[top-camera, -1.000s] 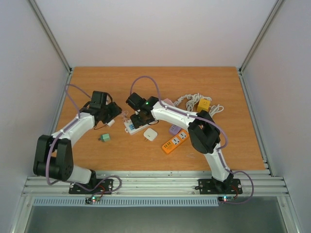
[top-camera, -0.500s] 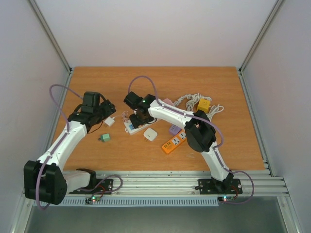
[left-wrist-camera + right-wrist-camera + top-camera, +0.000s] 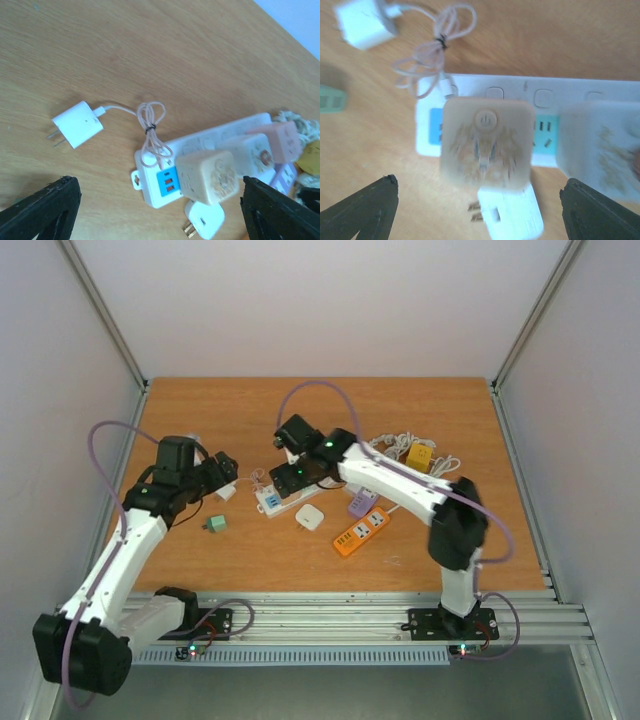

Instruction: Insert the plug

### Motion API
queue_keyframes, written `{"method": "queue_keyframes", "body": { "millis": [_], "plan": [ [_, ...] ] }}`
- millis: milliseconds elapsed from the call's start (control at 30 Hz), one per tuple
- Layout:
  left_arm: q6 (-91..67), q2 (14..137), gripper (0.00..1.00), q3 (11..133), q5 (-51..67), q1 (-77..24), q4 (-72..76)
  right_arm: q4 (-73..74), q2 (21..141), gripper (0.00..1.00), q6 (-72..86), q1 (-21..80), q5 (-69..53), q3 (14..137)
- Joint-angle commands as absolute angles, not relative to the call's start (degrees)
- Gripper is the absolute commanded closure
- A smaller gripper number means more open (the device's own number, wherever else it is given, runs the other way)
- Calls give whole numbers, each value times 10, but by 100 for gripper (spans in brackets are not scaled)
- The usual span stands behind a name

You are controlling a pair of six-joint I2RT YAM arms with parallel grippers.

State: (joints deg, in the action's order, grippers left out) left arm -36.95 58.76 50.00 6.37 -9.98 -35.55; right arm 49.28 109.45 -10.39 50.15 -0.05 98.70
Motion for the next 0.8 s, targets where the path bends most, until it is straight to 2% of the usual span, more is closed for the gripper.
{"method": "queue_keyframes", "body": {
  "millis": [0,200,367,567,767],
  "plan": [
    [-334,539,11,523,124,-98,-389,417,972,10,-74,500,53,890],
    [-321,497,7,530,224,-98,-397,430,811,11,35,486,210,709],
    [-310,500,4,537,277,-98,-361,461,742,12,103,425,202,617],
    [-324,521,4,526,309,-98,-291,443,739,8,105,351,133,565],
    [-294,532,4,531,306,-99,-298,439,824,5,96,310,148,607]
  ]
}}
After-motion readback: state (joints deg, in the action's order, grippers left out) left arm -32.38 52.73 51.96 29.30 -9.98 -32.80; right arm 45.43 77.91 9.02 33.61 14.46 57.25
